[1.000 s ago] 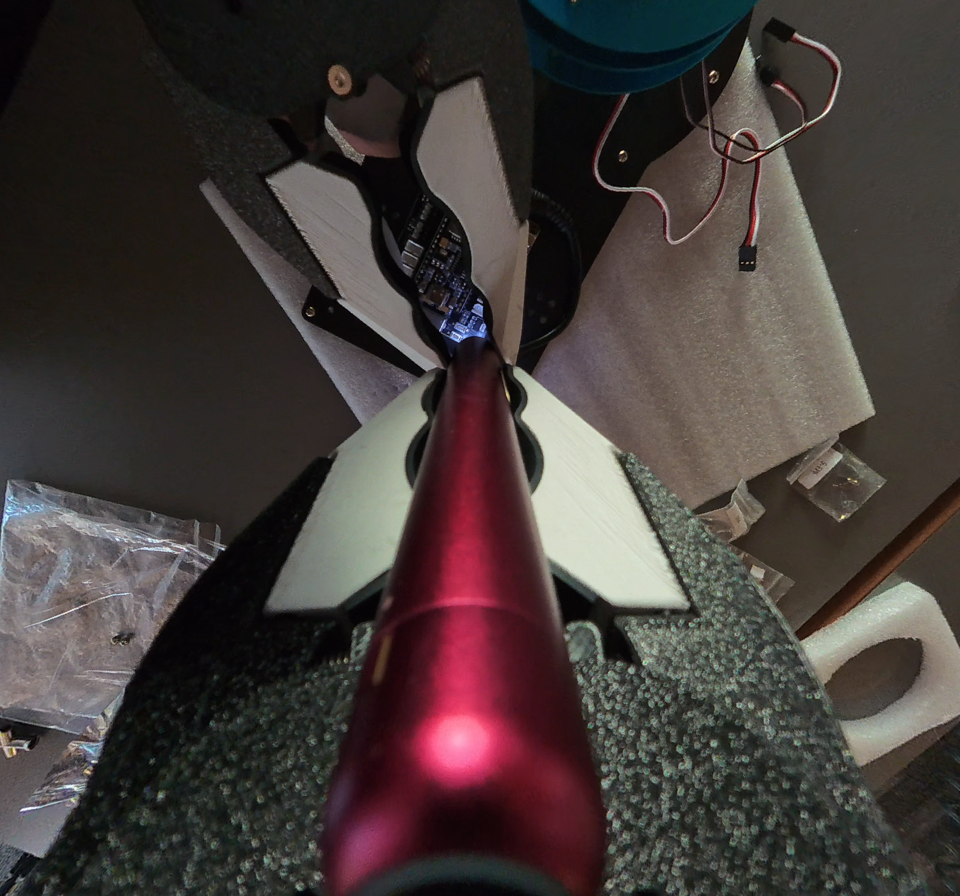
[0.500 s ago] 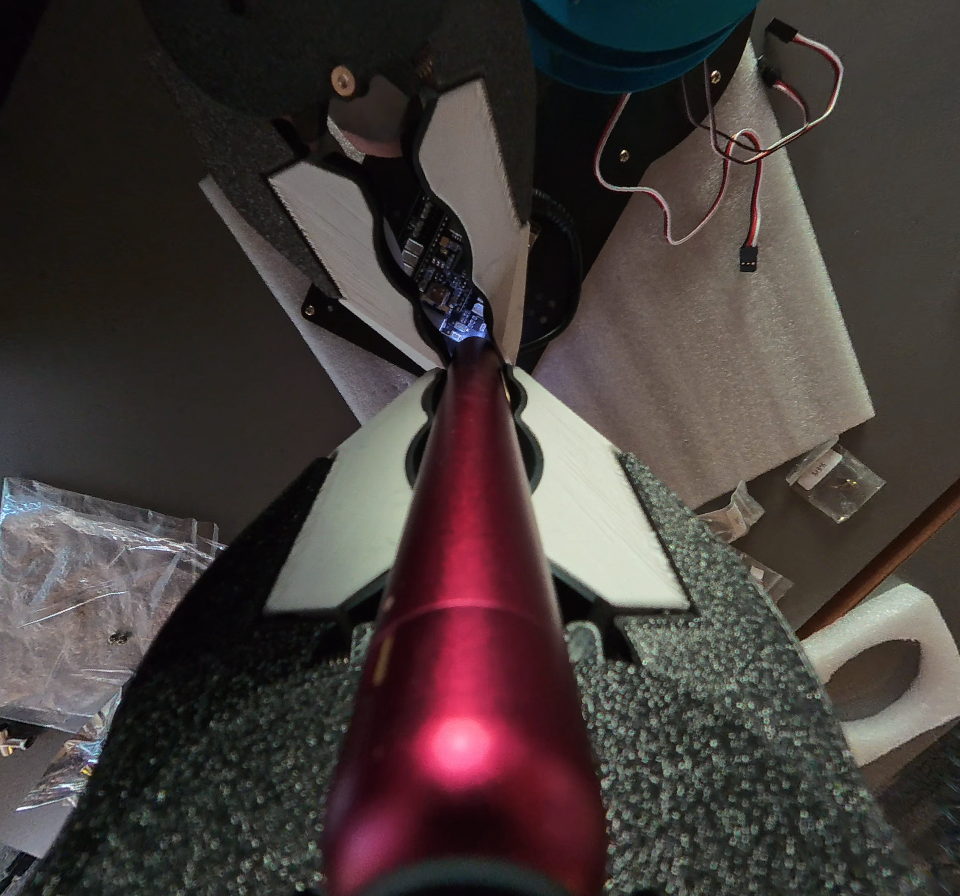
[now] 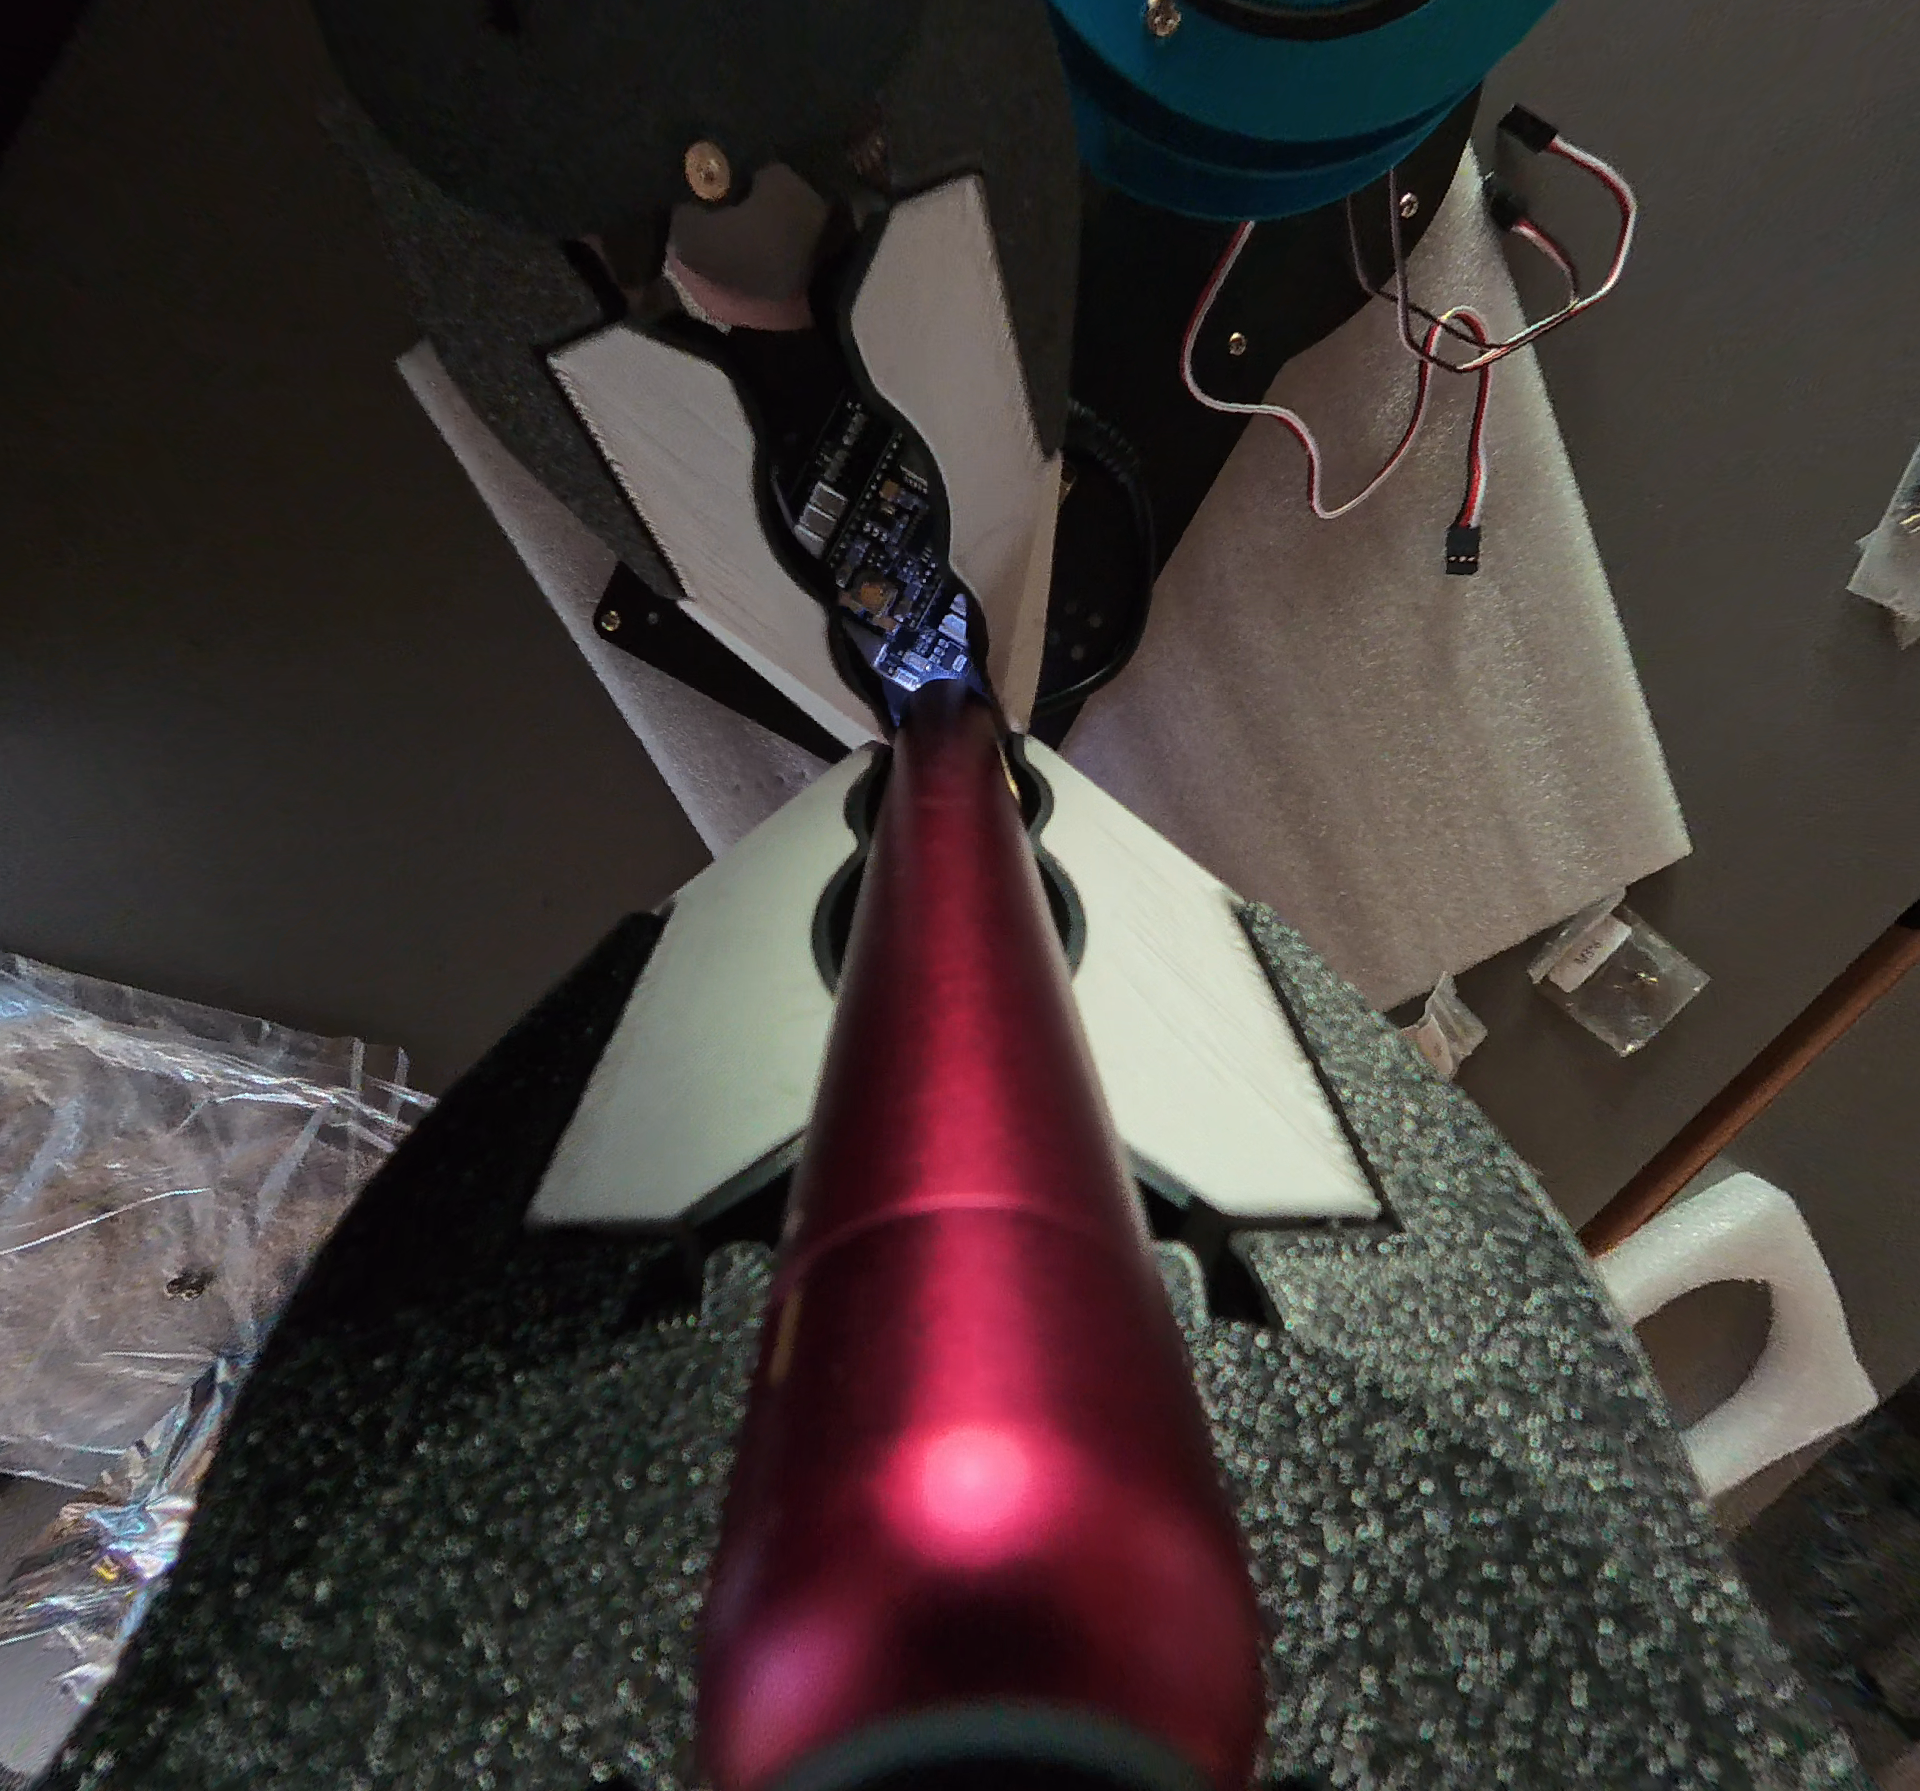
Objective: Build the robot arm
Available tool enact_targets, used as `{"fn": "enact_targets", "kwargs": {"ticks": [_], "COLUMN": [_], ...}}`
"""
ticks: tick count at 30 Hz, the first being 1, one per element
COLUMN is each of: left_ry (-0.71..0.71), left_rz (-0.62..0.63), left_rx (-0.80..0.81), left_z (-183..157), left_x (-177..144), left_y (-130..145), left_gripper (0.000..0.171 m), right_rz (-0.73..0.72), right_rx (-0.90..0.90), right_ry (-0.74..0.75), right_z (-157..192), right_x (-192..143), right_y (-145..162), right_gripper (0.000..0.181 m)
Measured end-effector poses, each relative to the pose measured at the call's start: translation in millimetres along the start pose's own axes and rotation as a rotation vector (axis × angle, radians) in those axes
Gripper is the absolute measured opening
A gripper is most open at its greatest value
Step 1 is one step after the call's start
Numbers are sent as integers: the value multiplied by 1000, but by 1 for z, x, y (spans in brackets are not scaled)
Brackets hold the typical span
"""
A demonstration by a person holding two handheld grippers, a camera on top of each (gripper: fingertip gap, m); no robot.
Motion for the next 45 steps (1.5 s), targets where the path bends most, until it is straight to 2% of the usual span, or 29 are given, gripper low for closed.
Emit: {"fn": "enact_targets", "kwargs": {"ticks": [1, 2, 6, 9, 11, 14, 16, 18, 21, 25, 28, 31, 35, 36, 38, 39, 45], "left_ry": [-11, -8, 49, 56, 62, 78, 112, 170, 254, 365, 406, 419, 390, 398, 414, 427, 572], "left_rz": [-13, -32, -101, -95, -72, -74, -94, -134, -203, -221, -228, -227, -210, -204, -222, -232, -252], "left_rx": [-6, -19, -54, -32, -30, -72, -102, -111, -50, 80, 144, 182, 315, 344, 391, 412, 396], "left_z": [0, -2, -20, -23, -24, -28, -35, -47, -70, -106, -124, -133, -135, -137, -141, -142, -147], "left_x": [-3, -9, -55, -99, -127, -163, -182, -197, -219, -244, -260, -269, -269, -269, -269, -270, -264], "left_y": [-2, -5, -21, -20, -9, 7, 16, 19, 19, 29, 39, 45, 48, 49, 48, 48, 48], "left_gripper": [42, 48, 49, 47, 47, 45, 43, 43, 44, 44, 45, 47, 45, 36, 7, 0, 0], "right_rz": [5, 7, -64, -104, -156, -198, -335, -511, -619, -801, -850, -906, -948, -960, -983, -987, -1026], "right_rx": [1, -2, 80, 99, 126, 162, 272, 428, 561, 652, 659, 660, 598, 586, 583, 589, 631], "right_ry": [3, 2, 16, 181, 274, 495, 581, 569, 623, 693, 720, 729, 681, 658, 652, 658, 677], "right_z": [0, 0, -1, 0, 20, 61, 99, 142, 192, 233, 254, 269, 281, 283, 285, 285, 292], "right_x": [-1, -1, -20, -47, -63, -74, -63, -34, 20, 73, 96, 102, 108, 109, 110, 110, 104], "right_y": [-1, -3, -16, -21, -25, -26, -35, -51, -70, -103, -116, -130, -151, -155, -160, -160, -146], "right_gripper": [22, 22, 21, 22, 21, 21, 21, 22, 22, 22, 22, 22, 22, 22, 21, 22, 22]}}
Point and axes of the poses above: each gripper's, where its closed fingertips meet, x out along the fingers, y out of its underside, z = x × y across the jaws, the point moved 4 cm from there along -x, back along the fingers, and after that the axes turned 14 degrees about -z, right-handed, at the moved point
